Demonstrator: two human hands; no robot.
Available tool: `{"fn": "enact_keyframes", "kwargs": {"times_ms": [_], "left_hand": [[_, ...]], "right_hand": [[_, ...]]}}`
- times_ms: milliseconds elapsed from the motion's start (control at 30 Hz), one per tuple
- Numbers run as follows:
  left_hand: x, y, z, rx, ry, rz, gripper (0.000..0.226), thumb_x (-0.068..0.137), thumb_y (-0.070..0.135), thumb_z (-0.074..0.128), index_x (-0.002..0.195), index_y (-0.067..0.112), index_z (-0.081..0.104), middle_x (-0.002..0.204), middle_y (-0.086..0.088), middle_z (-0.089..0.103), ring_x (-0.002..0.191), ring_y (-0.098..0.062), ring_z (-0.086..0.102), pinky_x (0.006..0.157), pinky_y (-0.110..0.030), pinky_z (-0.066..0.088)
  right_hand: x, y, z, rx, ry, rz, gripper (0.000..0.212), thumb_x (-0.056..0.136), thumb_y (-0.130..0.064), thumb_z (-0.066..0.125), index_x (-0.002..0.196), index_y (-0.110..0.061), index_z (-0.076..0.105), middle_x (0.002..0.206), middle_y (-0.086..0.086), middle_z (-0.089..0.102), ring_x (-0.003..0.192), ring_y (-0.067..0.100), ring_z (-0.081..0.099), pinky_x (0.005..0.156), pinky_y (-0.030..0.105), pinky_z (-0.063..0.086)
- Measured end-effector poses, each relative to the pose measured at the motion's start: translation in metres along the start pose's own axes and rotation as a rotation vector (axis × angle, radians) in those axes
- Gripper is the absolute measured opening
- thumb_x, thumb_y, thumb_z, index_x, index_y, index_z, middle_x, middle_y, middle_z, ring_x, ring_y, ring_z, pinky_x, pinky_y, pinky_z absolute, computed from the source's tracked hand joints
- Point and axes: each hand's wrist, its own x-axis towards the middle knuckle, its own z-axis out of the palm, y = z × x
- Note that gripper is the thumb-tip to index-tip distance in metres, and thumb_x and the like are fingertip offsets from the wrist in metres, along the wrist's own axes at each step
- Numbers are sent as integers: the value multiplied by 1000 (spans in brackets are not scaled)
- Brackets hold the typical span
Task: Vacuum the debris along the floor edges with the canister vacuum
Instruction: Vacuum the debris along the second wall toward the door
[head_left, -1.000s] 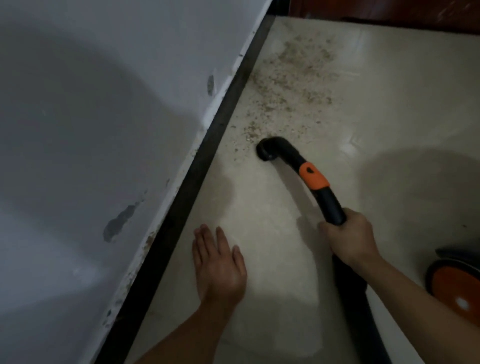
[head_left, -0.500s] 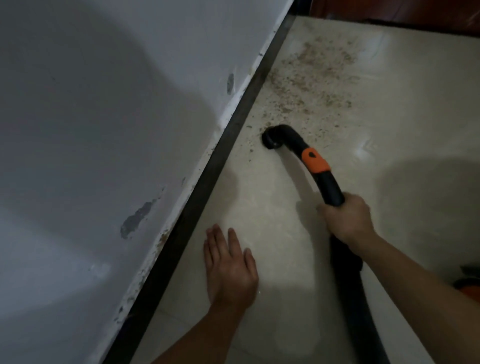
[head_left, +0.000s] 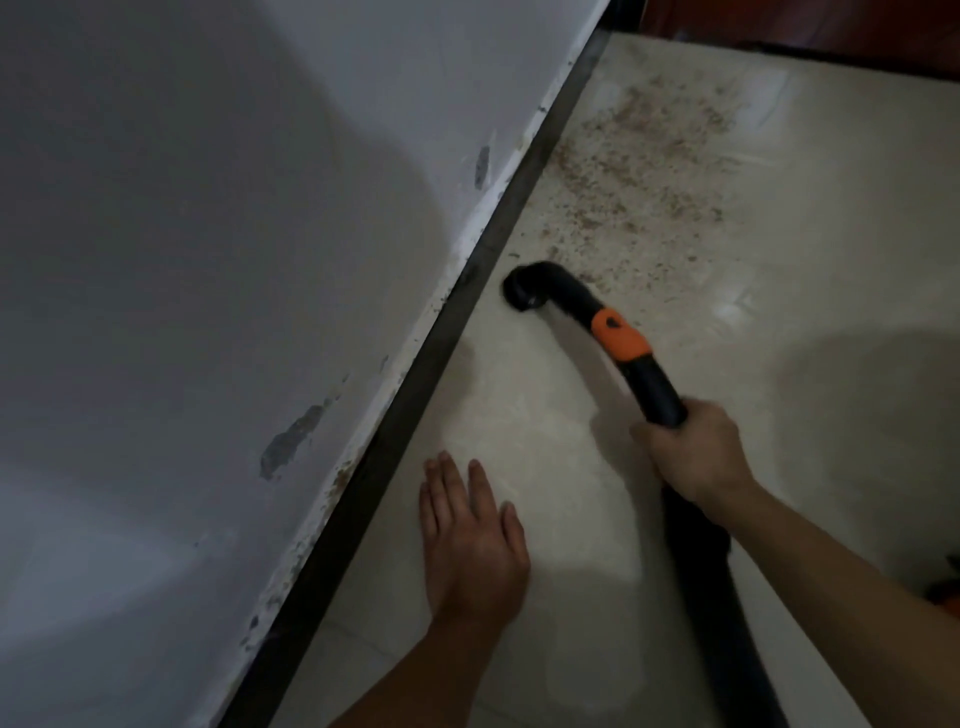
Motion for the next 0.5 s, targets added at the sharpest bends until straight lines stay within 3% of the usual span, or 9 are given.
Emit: {"fn": "enact_keyframes", "kwargs": {"times_ms": [100, 167, 333, 400, 500], "left_hand": [[1, 0, 2, -5, 2, 2, 60, 92, 36, 33, 139, 2, 47, 150, -28, 32, 140, -41, 29, 115, -49, 21], [0, -1, 3, -3, -1, 3, 59, 92, 36, 33, 139, 2, 46, 150, -27, 32, 140, -40, 29, 115, -49, 22], [0, -2, 2, -5, -3, 13, 60, 93, 37, 33, 141, 2, 45, 152, -26, 30, 142, -39, 26, 115, -48, 19], [2, -1, 2, 1, -3, 14, 60, 94, 38, 32, 141, 2, 44, 152, -26, 29, 143, -39, 24, 115, -48, 19], [1, -3, 1, -9, -11, 10, 61, 95, 38, 30, 143, 2, 42, 153, -27, 27, 143, -39, 24, 117, -49, 20]], "right_hand": [[36, -32, 16, 78, 3, 27, 24, 78, -22, 73, 98, -13, 64, 78, 12, 66, 66, 29, 64, 61, 30, 48], [36, -41, 23, 74, -40, 10, 22, 78, -22, 73, 95, -15, 61, 75, 11, 66, 63, 27, 64, 56, 26, 47], [-27, -1, 5, 22, -181, -10, 19, 70, -22, 78, 68, -16, 61, 46, -6, 57, 37, 3, 50, 39, 21, 40], [-44, 9, -5, 41, -242, 1, 20, 63, -31, 78, 70, -18, 64, 46, -6, 60, 36, 3, 52, 36, 18, 40], [-37, 7, -7, 0, -223, -18, 14, 71, -22, 77, 75, -20, 64, 55, -7, 62, 43, 3, 57, 39, 15, 40]]}}
